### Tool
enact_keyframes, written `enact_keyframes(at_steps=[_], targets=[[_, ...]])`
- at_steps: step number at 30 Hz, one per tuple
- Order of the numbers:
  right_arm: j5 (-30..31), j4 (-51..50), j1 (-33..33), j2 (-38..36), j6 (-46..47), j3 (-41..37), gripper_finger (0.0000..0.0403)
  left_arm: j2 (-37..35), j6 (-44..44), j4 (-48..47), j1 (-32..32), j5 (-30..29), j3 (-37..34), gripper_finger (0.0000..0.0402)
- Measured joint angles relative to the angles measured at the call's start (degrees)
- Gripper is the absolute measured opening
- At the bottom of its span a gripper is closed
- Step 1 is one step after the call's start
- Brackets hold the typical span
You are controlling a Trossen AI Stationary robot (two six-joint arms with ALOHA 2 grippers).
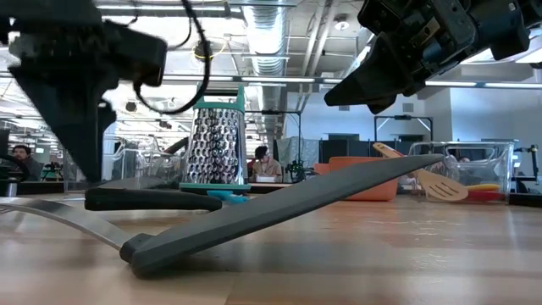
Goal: Pick & Place Kitchen Items
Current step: Put the top black spatula into the left transparent bin
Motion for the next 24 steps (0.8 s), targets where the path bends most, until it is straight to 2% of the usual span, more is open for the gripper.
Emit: enact_keyframes(at_steps=[5,12,24], targets=[[0.0,0.0,0.0,0.0,0.0,0.0,0.0000,0.0,-4.8,3.0,-0.1,0.1,-3.7,0.0210],[0.0,0.0,0.0,0.0,0.0,0.0,0.0000,0.0,-5.1,11.2,-0.1,1.3,-6.8,0.0209],[0.0,0.0,0.0,0.0,0.0,0.0,0.0000,-0.3,-6.4,14.1,-0.5,1.7,-10.3,0.0209]])
